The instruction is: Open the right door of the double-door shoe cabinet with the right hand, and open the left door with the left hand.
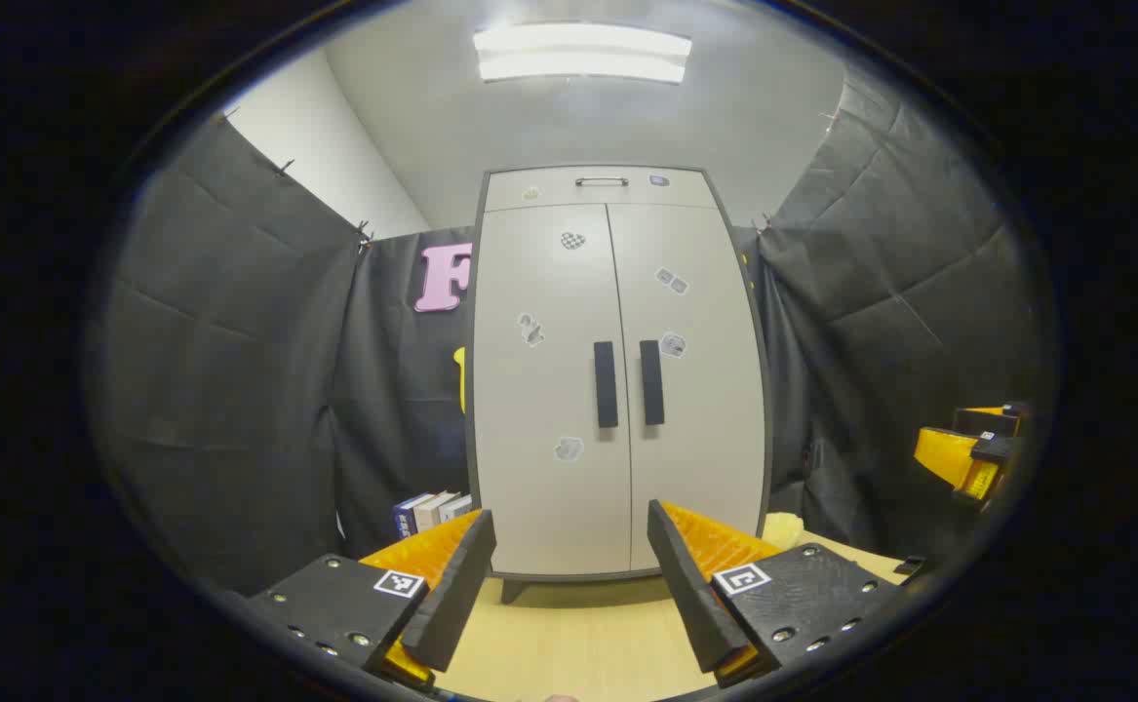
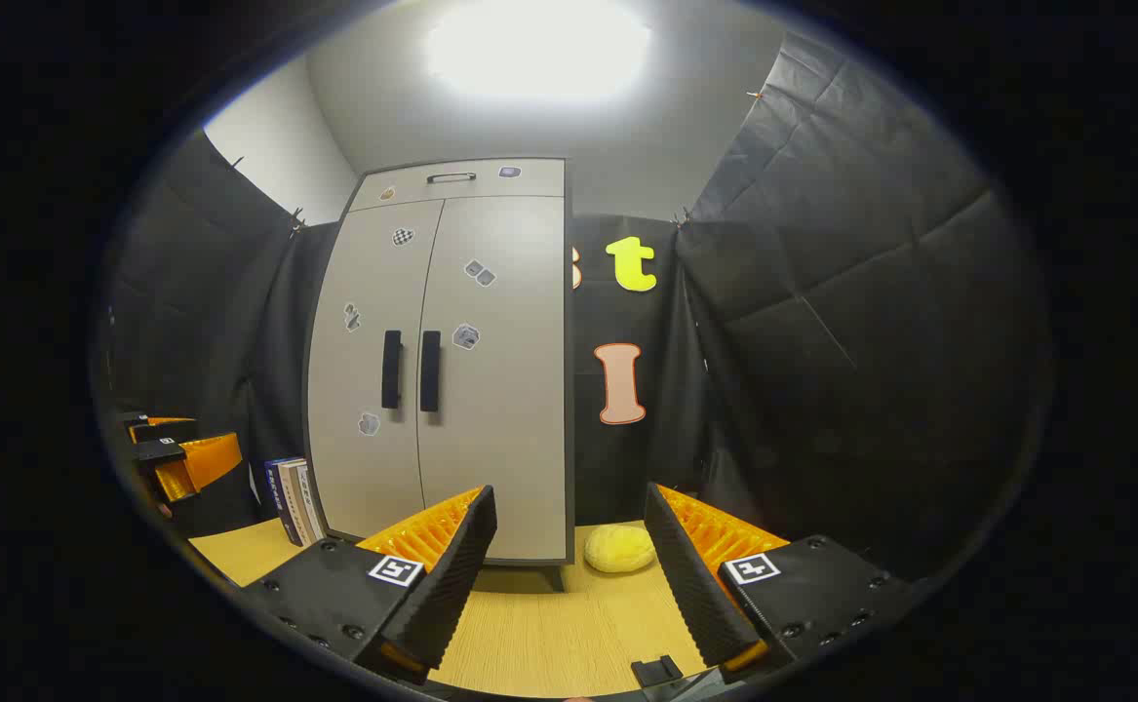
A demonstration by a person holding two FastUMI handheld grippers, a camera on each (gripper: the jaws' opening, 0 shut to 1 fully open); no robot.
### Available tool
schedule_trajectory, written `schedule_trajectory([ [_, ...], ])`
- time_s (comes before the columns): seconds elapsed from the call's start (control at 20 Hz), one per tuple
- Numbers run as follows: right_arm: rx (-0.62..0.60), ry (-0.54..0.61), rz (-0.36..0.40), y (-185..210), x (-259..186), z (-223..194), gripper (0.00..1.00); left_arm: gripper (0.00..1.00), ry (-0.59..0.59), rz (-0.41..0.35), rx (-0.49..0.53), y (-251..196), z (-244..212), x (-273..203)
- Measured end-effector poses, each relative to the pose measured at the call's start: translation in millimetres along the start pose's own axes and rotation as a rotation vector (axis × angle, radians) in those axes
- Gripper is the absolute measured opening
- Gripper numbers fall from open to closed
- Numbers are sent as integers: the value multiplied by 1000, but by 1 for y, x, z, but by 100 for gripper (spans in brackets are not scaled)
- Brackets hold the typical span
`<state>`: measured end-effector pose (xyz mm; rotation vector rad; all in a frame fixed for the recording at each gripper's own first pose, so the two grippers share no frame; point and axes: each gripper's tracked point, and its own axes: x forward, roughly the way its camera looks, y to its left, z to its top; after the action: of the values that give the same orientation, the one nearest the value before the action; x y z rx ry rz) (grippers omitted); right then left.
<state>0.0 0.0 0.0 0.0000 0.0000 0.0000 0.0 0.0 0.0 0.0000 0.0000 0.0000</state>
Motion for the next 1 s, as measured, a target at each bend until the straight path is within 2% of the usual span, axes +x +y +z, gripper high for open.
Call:
schedule_trajectory([
  [0.3,1,3,4,0,1,-1,96,91,-4,4,7,0,-1,-1],
  [0.35,3,4,4,-1,2,-2,92,91,-4,4,6,0,0,-1],
  [0.5,6,9,2,-1,4,-4,100,90,-1,5,8,1,-1,0],
  [0.6,8,12,0,-2,5,-5,92,91,1,4,12,1,-2,-1],
  [0.7,9,12,1,-3,6,-5,96,91,2,3,12,0,-2,0],
  [0.85,9,15,6,-4,8,-7,96,91,6,4,8,0,-2,0],
  [0.9,11,17,8,-5,9,-7,92,91,9,4,5,0,-3,0],
  [1.0,16,18,14,-7,9,-9,96,91,11,4,1,0,-2,0],
])
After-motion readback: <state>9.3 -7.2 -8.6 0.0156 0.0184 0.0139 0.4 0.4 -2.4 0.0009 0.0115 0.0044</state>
